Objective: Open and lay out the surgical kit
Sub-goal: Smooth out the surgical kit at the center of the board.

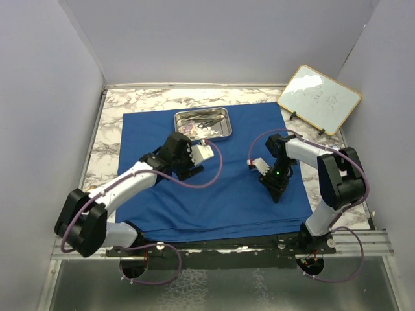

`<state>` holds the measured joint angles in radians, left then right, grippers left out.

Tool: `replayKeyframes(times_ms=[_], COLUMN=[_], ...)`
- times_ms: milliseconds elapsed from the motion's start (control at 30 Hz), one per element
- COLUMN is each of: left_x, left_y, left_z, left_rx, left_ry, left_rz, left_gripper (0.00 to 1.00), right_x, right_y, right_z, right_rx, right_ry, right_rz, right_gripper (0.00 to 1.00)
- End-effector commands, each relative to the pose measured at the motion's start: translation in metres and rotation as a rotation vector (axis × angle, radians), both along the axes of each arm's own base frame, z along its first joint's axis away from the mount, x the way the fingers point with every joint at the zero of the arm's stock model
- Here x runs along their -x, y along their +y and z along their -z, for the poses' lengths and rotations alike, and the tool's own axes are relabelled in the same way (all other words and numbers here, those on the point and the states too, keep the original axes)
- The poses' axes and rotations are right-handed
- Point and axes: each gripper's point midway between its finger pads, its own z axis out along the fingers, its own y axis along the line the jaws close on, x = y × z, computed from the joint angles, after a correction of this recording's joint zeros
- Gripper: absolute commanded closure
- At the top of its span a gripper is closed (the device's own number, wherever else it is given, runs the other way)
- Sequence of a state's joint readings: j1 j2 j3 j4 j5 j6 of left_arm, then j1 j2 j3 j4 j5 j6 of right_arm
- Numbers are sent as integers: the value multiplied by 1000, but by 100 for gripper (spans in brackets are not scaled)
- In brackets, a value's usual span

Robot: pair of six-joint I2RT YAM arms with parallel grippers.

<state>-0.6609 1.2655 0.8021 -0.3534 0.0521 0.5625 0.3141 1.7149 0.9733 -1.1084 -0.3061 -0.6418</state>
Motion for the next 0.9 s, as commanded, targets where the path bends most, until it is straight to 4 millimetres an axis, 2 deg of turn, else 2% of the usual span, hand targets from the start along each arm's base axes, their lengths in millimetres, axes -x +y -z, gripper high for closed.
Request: replayKeyframes(times_ms=[0, 100, 200, 367, 433, 533, 633, 733, 867], left_x=[-70, -105, -130, -161, -169, -176, -180, -179, -179], left_y=[33, 66, 88, 110, 113, 115, 117, 121, 124], left_z=[-16, -9, 3, 32, 43, 51, 60, 70, 78], left_rx=[121, 185, 238, 277, 272, 269, 259, 242, 230], left_ry=[-36, 12, 79, 174, 187, 184, 179, 175, 173], left_rz=[-307, -466, -575, -687, -703, -714, -728, -745, -760], left_gripper=[26, 27, 27, 28, 29, 29, 29, 29, 29], right_x=[22, 28, 34, 44, 39, 19, -17, -49, -73], right_y=[7, 9, 12, 15, 20, 33, 43, 45, 54], right_z=[0, -1, -1, -6, -12, -32, -47, -47, -32], right_rx=[-58, -75, -100, -138, -166, -231, -260, -253, -282], right_ry=[105, 136, 162, 180, 145, 44, -132, -291, -373], right_rz=[-15, -12, -13, -18, -19, -12, 12, 27, 37], right_gripper=[73, 73, 74, 75, 76, 75, 74, 72, 70])
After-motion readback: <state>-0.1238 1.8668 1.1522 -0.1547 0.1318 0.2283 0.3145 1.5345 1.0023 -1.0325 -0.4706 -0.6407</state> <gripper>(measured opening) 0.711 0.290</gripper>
